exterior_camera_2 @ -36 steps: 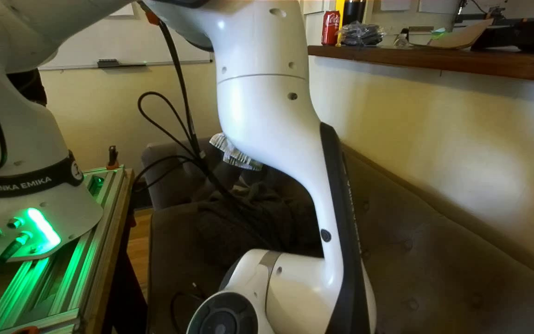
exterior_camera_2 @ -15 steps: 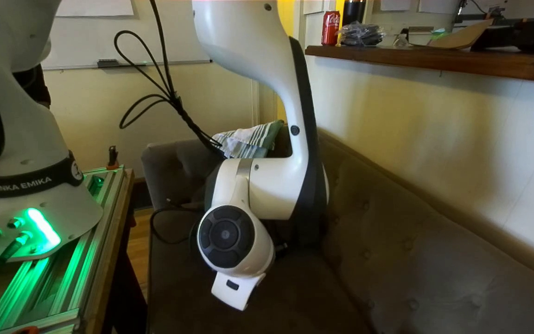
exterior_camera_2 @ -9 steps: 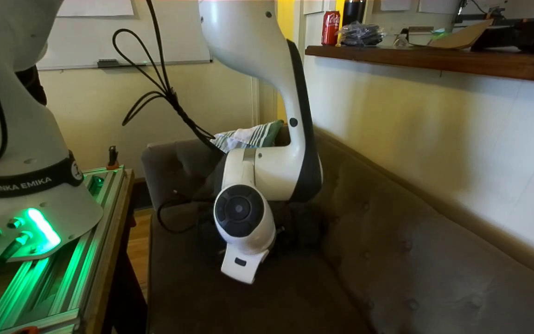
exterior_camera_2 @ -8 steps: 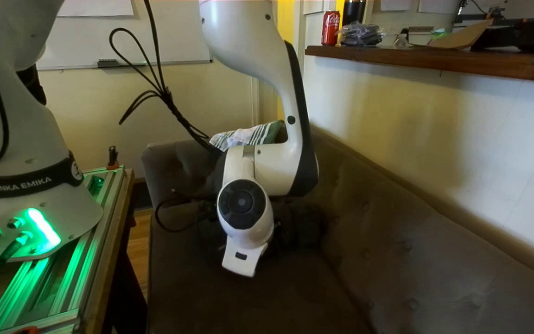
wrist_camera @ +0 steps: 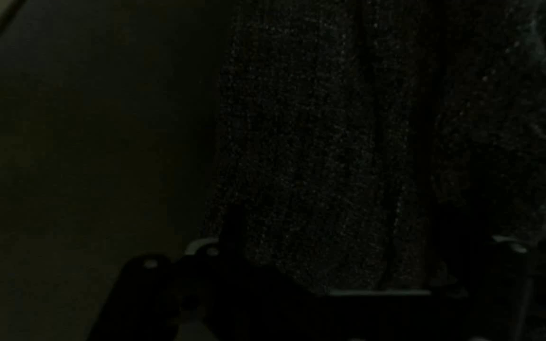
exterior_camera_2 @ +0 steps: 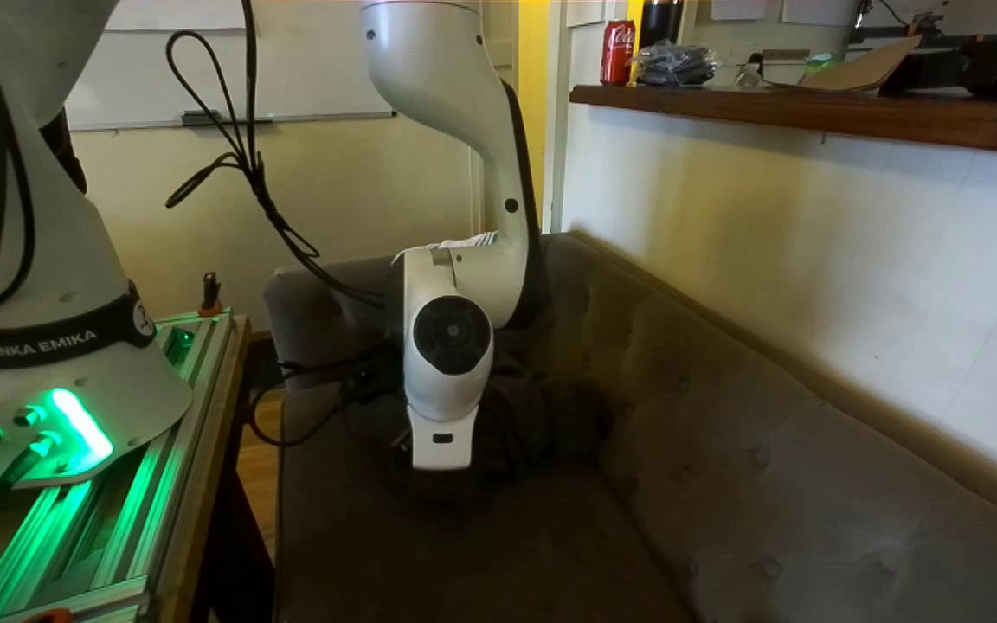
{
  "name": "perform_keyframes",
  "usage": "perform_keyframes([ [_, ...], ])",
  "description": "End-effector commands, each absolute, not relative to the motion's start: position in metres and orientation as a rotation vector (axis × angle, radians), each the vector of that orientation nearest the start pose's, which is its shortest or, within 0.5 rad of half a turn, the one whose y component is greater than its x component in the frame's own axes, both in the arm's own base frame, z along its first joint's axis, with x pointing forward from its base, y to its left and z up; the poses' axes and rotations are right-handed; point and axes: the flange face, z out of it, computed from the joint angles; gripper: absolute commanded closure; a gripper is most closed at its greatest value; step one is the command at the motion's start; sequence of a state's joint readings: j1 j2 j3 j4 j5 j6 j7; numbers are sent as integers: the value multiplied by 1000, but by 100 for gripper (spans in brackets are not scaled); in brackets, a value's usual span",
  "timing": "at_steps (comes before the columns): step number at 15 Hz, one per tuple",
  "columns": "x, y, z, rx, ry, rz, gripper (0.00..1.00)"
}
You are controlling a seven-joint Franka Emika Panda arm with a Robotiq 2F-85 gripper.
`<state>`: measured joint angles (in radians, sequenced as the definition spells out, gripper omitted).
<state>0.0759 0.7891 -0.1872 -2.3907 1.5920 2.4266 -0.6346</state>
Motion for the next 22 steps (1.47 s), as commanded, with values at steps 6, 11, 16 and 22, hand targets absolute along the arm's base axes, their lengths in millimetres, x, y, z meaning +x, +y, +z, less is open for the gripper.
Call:
perform_keyframes([
  [6, 362, -45, -11, -2410, 1025, 256, 0],
  [11, 364, -15, 5, -2574, 720, 150, 0],
  [16, 379, 6, 26, -2603, 553, -53, 0],
  [22, 398, 28, 39, -2606, 374, -119, 0],
])
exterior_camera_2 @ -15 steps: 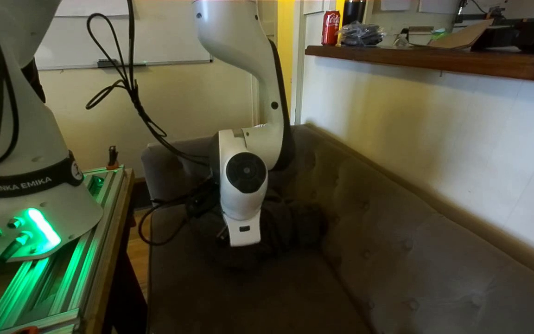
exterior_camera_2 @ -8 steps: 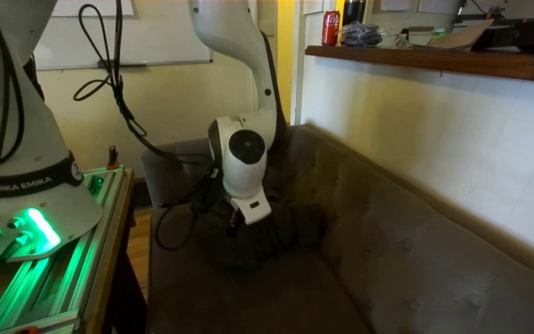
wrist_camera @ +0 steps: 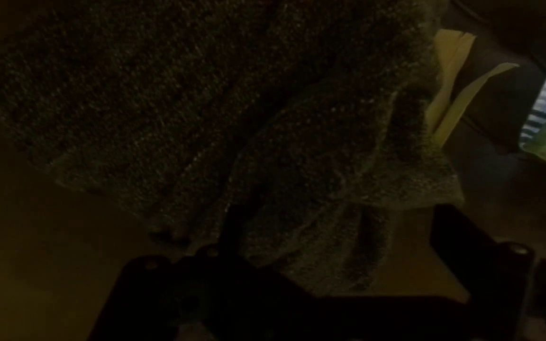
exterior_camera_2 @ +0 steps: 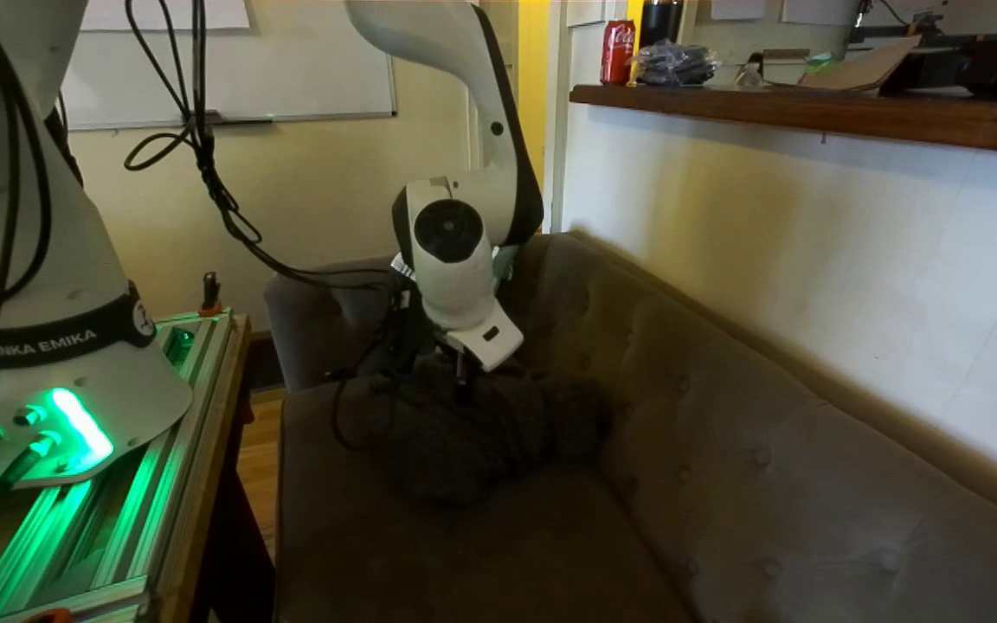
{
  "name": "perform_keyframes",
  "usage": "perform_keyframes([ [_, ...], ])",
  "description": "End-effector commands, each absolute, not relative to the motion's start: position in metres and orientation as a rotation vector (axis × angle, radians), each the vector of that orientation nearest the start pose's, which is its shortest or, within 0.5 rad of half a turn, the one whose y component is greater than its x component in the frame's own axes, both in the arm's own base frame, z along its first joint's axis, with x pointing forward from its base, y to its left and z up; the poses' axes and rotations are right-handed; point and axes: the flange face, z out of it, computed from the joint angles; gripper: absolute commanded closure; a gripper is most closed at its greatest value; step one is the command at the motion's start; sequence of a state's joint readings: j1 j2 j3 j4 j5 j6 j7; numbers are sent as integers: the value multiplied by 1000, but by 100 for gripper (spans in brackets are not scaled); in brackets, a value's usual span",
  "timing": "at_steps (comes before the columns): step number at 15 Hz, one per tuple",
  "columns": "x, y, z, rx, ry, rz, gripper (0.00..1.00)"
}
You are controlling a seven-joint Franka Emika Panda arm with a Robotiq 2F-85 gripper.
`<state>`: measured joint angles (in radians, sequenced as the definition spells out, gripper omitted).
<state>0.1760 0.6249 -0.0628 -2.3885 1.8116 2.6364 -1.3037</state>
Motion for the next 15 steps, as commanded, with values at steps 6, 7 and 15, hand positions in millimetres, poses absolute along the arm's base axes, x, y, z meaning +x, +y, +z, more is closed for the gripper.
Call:
perform_keyframes([
  [6, 406, 37, 16, -2646, 313, -82, 0],
  [7, 409, 39, 13, -2654, 309, -86, 0],
  [15, 410, 36, 13, -2630, 338, -99, 0],
])
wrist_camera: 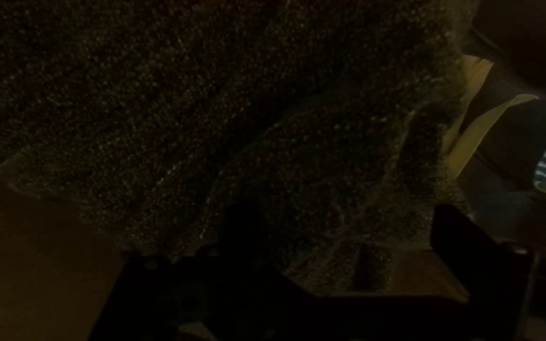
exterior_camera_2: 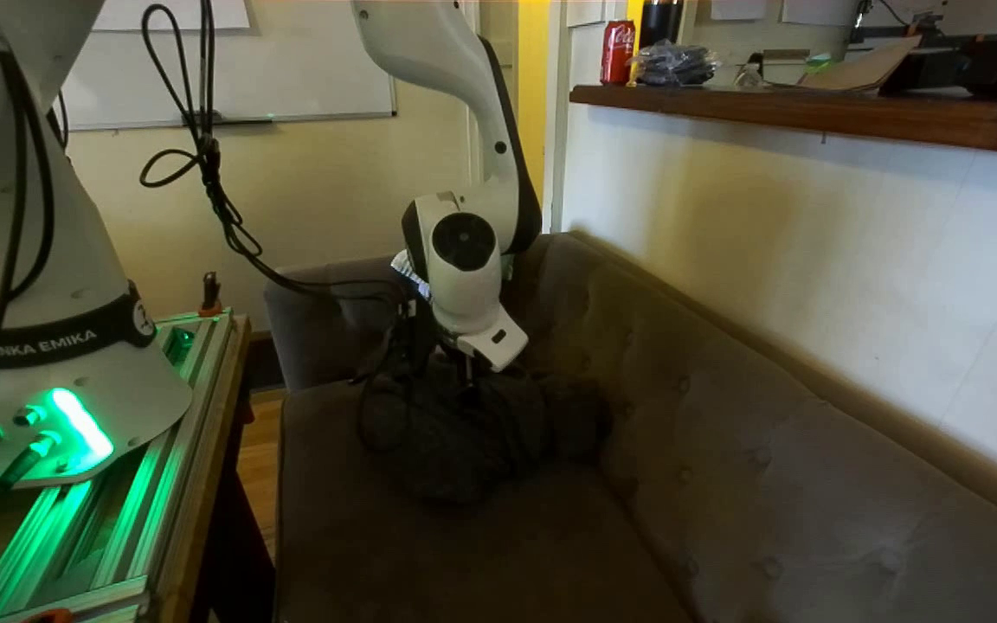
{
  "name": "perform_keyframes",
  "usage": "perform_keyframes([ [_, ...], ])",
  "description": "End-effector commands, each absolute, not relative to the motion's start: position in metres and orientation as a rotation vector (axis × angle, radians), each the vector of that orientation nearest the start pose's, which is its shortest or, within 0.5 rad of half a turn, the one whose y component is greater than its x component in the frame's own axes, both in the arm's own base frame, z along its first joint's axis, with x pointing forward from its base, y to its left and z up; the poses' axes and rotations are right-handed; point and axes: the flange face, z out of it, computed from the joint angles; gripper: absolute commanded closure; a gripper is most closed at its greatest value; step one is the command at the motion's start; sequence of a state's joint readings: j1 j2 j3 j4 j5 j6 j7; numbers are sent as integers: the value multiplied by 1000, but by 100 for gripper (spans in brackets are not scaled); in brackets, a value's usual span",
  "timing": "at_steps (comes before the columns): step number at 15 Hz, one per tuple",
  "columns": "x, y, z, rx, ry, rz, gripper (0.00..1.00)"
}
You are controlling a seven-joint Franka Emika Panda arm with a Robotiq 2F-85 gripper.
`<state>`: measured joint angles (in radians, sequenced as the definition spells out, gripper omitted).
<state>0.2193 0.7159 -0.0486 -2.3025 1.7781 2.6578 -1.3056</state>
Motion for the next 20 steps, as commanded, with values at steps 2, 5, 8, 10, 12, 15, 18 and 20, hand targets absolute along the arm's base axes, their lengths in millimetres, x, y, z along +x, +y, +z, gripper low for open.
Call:
perform_keyframes([
  [2, 411, 33, 13, -2636, 344, -106, 0],
  [5, 415, 29, 12, -2636, 340, -107, 0],
  [8, 418, 26, 10, -2642, 338, -95, 0],
  [10, 420, 26, 8, -2647, 333, -93, 0],
  [12, 422, 28, 5, -2648, 315, -68, 0],
  [15, 424, 30, -4, -2672, 280, -3, 0],
  [18, 429, 32, -13, -2689, 262, 43, 26],
  [20, 432, 32, -15, -2694, 257, 53, 41],
])
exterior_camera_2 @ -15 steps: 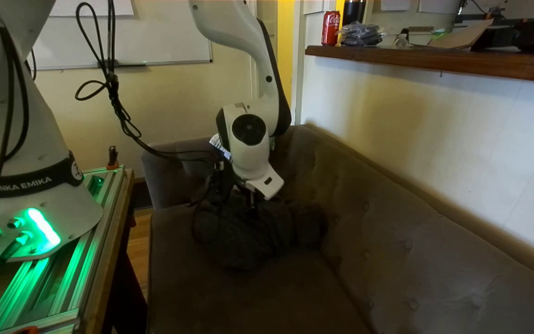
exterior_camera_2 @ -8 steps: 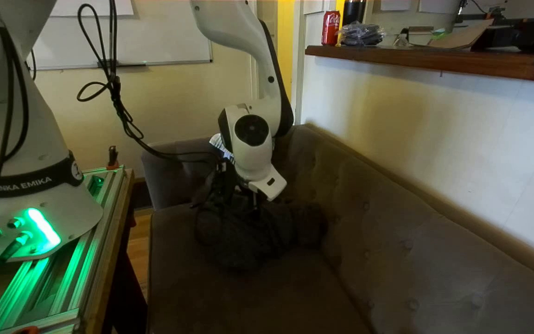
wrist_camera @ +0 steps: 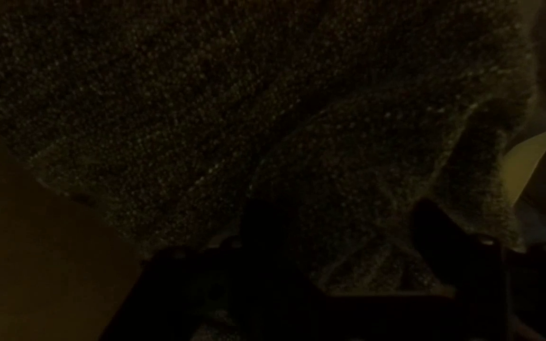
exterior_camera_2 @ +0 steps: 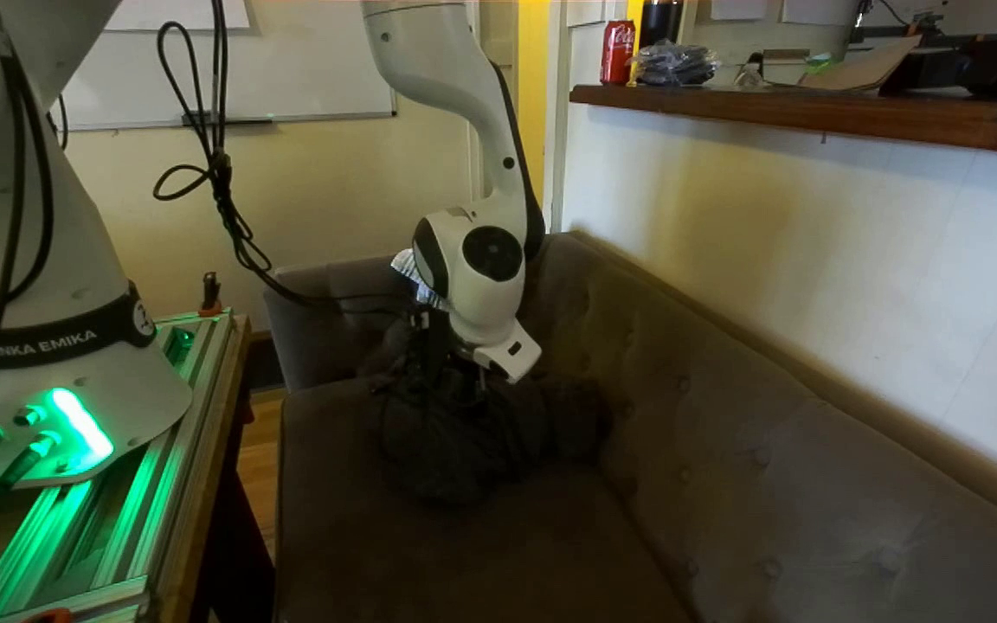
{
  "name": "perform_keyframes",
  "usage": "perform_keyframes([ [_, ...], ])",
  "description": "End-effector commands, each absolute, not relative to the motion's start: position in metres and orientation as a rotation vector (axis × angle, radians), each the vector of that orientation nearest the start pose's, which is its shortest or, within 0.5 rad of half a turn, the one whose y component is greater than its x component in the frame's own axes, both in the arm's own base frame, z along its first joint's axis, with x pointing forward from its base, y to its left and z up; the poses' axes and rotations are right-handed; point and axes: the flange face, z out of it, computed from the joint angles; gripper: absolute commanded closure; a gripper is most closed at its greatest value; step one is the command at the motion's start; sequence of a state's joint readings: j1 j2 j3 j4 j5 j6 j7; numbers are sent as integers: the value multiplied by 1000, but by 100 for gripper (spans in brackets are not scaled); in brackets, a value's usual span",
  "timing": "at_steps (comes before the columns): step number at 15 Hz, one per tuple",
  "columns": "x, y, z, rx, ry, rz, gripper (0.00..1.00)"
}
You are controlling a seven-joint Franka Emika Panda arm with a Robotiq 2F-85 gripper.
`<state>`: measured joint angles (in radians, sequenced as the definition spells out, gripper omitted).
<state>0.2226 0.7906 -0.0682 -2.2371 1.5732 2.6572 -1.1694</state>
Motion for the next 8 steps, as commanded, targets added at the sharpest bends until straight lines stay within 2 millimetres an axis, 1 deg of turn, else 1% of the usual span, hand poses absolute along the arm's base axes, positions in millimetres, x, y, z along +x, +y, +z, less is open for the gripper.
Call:
perform_keyframes([
  [1, 434, 32, -15, -2695, 255, 55, 48],
  [5, 437, 32, -16, -2693, 259, 54, 76],
  [6, 437, 32, -15, -2691, 258, 56, 84],
  [8, 435, 32, -15, -2682, 247, 67, 98],
])
